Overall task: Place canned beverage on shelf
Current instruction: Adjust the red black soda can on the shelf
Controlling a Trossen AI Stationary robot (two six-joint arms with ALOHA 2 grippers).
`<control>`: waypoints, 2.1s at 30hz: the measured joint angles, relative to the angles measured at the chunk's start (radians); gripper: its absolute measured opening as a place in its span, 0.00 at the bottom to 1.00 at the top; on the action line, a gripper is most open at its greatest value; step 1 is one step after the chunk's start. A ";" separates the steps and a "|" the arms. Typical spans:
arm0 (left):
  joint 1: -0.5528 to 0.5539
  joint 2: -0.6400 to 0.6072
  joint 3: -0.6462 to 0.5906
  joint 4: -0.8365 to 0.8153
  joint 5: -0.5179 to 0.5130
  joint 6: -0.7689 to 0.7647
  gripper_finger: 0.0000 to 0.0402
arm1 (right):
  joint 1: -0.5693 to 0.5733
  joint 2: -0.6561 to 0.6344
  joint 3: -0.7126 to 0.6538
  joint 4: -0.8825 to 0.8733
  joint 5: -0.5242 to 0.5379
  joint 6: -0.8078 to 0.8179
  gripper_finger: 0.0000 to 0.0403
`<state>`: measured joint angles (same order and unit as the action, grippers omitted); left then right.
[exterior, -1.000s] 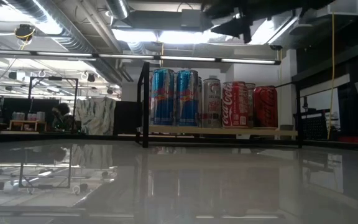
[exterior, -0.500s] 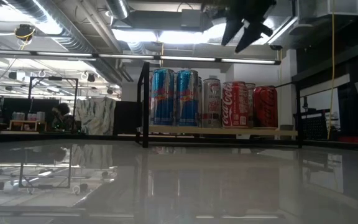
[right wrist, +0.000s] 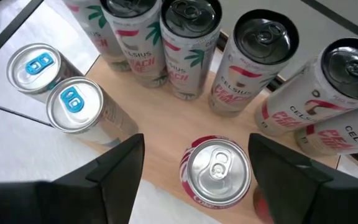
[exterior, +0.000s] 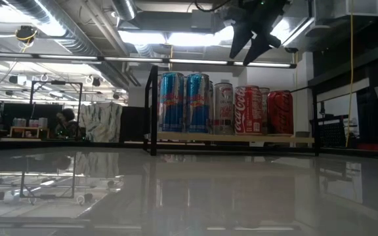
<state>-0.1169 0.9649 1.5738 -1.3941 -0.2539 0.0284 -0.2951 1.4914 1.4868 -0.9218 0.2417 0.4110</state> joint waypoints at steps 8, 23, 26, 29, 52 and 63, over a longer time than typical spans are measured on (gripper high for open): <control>0.000 0.000 0.000 0.000 0.000 0.000 0.85 | 0.000 0.000 0.000 0.006 0.000 0.001 0.69; 0.000 0.000 0.000 0.000 0.000 0.000 0.85 | 0.000 0.000 0.000 0.003 -0.024 0.002 0.90; 0.000 0.000 0.000 0.000 0.000 0.000 0.85 | 0.000 0.000 0.000 0.003 -0.005 0.002 0.97; 0.000 0.000 0.000 0.000 0.000 0.000 0.85 | 0.000 0.000 0.000 0.005 0.000 0.000 0.98; 0.000 0.000 0.000 0.000 0.000 0.000 0.85 | 0.000 0.000 -0.206 0.109 0.028 0.038 0.92; 0.000 0.000 0.000 0.000 0.000 0.000 0.85 | 0.000 0.003 -0.260 0.112 0.048 0.039 0.92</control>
<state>-0.1169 0.9649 1.5738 -1.3945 -0.2535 0.0288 -0.2951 1.4948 1.2263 -0.8094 0.2901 0.4499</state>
